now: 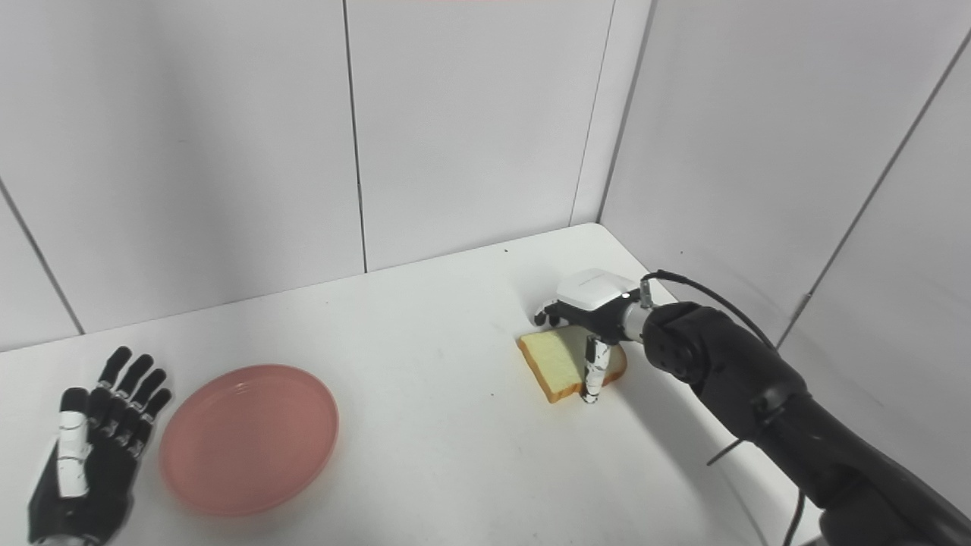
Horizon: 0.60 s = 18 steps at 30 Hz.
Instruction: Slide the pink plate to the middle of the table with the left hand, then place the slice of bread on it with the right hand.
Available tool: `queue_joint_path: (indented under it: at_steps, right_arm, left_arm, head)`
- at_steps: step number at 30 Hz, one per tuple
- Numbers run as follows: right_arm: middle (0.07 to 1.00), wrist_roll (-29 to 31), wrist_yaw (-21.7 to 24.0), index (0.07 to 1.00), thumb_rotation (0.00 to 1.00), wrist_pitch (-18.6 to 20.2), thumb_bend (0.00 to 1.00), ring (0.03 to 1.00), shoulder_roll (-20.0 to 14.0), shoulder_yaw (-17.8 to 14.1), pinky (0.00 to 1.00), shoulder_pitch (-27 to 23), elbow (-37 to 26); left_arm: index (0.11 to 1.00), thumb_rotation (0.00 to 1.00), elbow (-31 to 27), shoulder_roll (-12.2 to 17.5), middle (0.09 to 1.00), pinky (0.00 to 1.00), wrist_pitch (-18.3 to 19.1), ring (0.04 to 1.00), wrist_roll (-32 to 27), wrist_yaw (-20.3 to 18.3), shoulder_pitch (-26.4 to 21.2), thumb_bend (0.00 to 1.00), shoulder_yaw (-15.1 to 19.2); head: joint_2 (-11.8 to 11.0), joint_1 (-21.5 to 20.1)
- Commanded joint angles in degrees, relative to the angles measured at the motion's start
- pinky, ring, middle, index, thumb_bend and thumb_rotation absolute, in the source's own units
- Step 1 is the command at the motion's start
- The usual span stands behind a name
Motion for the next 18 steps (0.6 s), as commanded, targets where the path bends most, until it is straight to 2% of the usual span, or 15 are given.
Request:
queue_joint_path:
  at_steps: [1,2,6,8,9,12,15,18]
  right_arm:
    - [0.600,-1.29,-3.40,0.552,0.14,-1.01,0.54,0.530,-0.63,-0.63,0.47,-0.47,0.34]
    - [0.567,-1.61,-4.03,0.514,0.14,-1.14,0.51,0.497,-0.61,-0.53,0.44,-0.42,0.37]
    - [0.536,-2.76,-8.33,0.495,0.14,-3.03,0.51,0.458,-0.69,-0.45,0.39,-0.25,0.91]
    - [0.453,-3.24,-9.68,0.520,0.03,-3.45,0.52,0.394,-0.72,-0.54,0.32,-0.43,0.90]
    - [0.442,-3.25,-9.88,0.521,0.02,-3.33,0.52,0.379,-0.72,-0.68,0.31,-0.49,0.67]
    - [0.451,-2.93,-10.21,0.511,0.00,-3.11,0.52,0.384,-0.77,-1.01,0.31,-0.72,0.37]
    - [0.460,-2.41,-13.07,0.502,0.00,-5.04,0.53,0.371,-0.82,-1.98,0.29,-0.86,-0.40]
    - [0.453,-0.75,-13.22,0.511,0.00,-5.59,0.52,0.386,-0.77,-3.59,0.30,-1.41,-2.87]
  left_arm:
    - [0.936,0.85,2.12,0.51,0.954,0.96,-0.55,0.950,-0.07,-0.44,4.28,0.79,0.24]
    - [0.940,0.85,2.12,0.43,0.959,0.97,-0.39,0.955,-0.37,-0.71,4.29,0.78,0.28]
    - [0.947,0.85,2.21,0.28,0.961,0.97,-0.37,0.958,-0.68,-1.09,4.30,0.78,0.25]
    - [0.950,0.85,2.18,0.19,0.963,0.97,-0.36,0.960,-0.56,-0.96,4.31,0.78,0.19]
    - [0.952,0.85,2.17,0.11,0.964,0.97,-0.34,0.961,-0.64,-1.01,4.31,0.78,0.20]
    - [0.959,0.84,2.22,0.00,0.970,0.98,-0.41,0.967,-0.94,-1.39,4.29,0.77,0.21]
    - [0.960,0.84,1.90,-0.18,0.971,0.97,-0.25,0.967,-0.81,-1.25,4.43,0.77,0.08]
    - [0.958,0.84,1.66,-0.28,0.970,0.96,-0.26,0.965,-0.45,-1.15,4.64,0.77,-0.20]
  head:
    - [-0.01,0.25]
    - [-0.03,0.35]
    - [-0.06,0.37]
    - [-0.10,0.52]
    - [-0.14,0.61]
    - [-0.18,0.78]
    - [-0.22,1.26]
    - [-0.14,1.56]
